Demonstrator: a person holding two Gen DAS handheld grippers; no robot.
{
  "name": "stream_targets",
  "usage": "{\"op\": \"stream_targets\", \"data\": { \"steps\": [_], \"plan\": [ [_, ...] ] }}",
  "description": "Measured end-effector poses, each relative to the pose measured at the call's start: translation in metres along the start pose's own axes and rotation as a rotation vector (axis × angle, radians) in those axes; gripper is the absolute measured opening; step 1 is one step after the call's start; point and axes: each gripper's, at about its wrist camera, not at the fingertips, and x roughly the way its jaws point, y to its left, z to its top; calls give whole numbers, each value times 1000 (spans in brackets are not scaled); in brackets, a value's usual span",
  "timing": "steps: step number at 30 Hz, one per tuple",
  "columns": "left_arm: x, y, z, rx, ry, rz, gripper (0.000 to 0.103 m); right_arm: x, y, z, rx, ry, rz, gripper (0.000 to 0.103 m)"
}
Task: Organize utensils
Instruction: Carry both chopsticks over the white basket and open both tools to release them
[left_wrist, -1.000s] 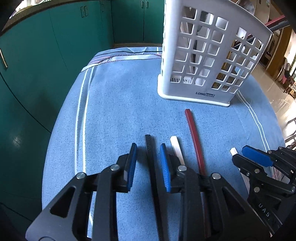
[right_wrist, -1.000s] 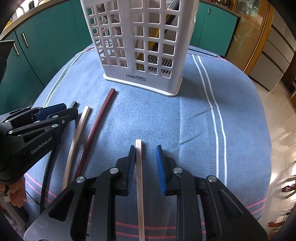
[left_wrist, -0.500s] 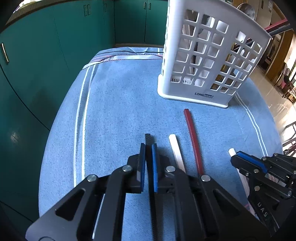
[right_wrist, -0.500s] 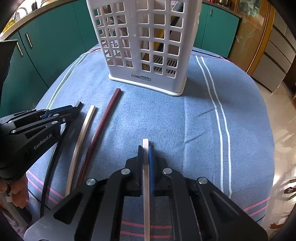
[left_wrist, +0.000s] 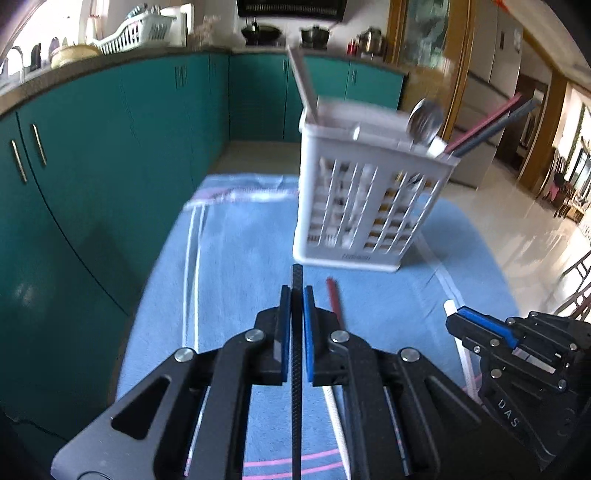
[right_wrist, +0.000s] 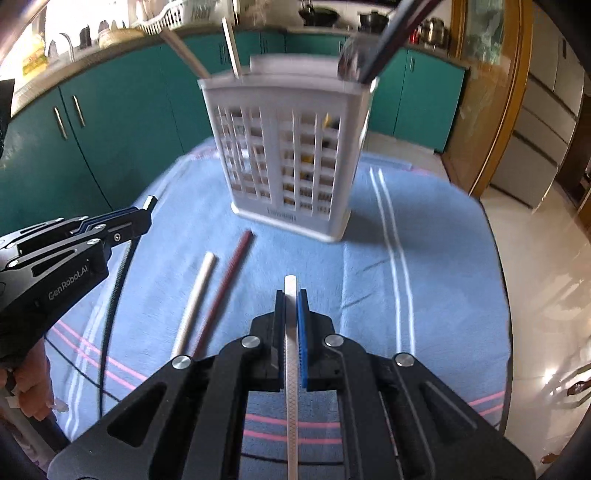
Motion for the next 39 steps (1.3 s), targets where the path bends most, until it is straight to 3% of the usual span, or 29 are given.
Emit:
{"op": "stream_targets", "data": {
  "steps": [4, 9, 18, 26, 32, 36, 39],
  "plan": [
    [-31, -4, 9, -1, -95, 0, 6, -32, -2, 6, 2, -100, 29, 6],
    [-65, -2, 25, -10, -205, -16, 6, -67, -4, 23, -3, -223, 1, 6],
    [-115, 10, 70, -60, -346, -48, 6, -130, -25, 56, 16, -396, -41, 7],
    [-152, 10, 108, -104, -459, -84, 6, -173, -21, 97, 1, -563, -43, 7],
    [-158, 16, 143, -199, -524, -142, 6, -186, -11, 130, -26, -682, -42, 6],
    [-151, 21, 153, -289, -582, -139, 6, -183, -6, 142, -29, -768, -51, 6],
    [-145, 30, 155, -388, -649, -179, 6, -169, -1, 147, -42, -794, -72, 6]
  ]
}}
